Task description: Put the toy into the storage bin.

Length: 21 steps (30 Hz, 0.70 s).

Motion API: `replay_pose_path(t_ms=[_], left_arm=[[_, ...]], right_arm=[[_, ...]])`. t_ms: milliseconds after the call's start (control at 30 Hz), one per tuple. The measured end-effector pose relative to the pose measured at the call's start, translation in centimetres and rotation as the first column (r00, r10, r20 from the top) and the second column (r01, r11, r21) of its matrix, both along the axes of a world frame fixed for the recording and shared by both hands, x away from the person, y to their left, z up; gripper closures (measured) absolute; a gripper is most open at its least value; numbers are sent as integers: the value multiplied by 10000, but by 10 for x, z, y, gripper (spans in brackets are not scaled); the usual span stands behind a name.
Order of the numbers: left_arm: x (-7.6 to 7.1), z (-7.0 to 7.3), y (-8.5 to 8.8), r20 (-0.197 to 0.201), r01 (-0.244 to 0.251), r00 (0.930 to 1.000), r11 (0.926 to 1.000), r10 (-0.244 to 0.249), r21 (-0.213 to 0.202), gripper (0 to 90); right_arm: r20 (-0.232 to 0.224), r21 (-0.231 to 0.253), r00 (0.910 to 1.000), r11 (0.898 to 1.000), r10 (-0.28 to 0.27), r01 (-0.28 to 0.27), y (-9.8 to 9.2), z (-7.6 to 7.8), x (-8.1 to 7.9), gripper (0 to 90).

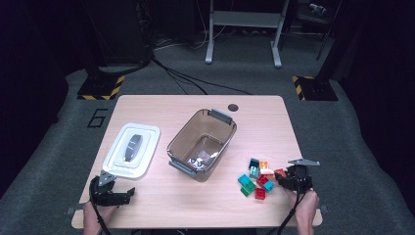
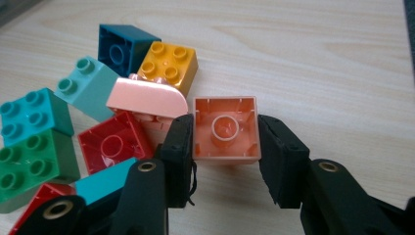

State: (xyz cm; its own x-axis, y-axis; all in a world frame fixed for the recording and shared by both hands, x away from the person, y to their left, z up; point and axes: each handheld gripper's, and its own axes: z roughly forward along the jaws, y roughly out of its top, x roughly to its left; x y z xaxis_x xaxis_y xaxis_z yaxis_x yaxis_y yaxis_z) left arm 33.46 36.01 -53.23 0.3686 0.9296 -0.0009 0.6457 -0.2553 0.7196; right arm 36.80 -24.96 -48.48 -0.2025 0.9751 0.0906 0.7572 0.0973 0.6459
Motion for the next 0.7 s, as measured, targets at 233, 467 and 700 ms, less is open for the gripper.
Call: replay_pose_path(t_ms=[233,467,700], left_arm=[[0,0,0,1,0,10000,10000,0,-2,4],[0,0,0,2,-8,10000,10000,8,-9,3],[0,0,0,2,-44,10000,10000,44,-10,3]], right_arm=[[544,-43,9980,9995,317,-315,1,20,-1,588],[860,74,9950,9986,514,-522,2,39,0,588],[1041,52,9920,9974,709,-718,4,53,5,588]])
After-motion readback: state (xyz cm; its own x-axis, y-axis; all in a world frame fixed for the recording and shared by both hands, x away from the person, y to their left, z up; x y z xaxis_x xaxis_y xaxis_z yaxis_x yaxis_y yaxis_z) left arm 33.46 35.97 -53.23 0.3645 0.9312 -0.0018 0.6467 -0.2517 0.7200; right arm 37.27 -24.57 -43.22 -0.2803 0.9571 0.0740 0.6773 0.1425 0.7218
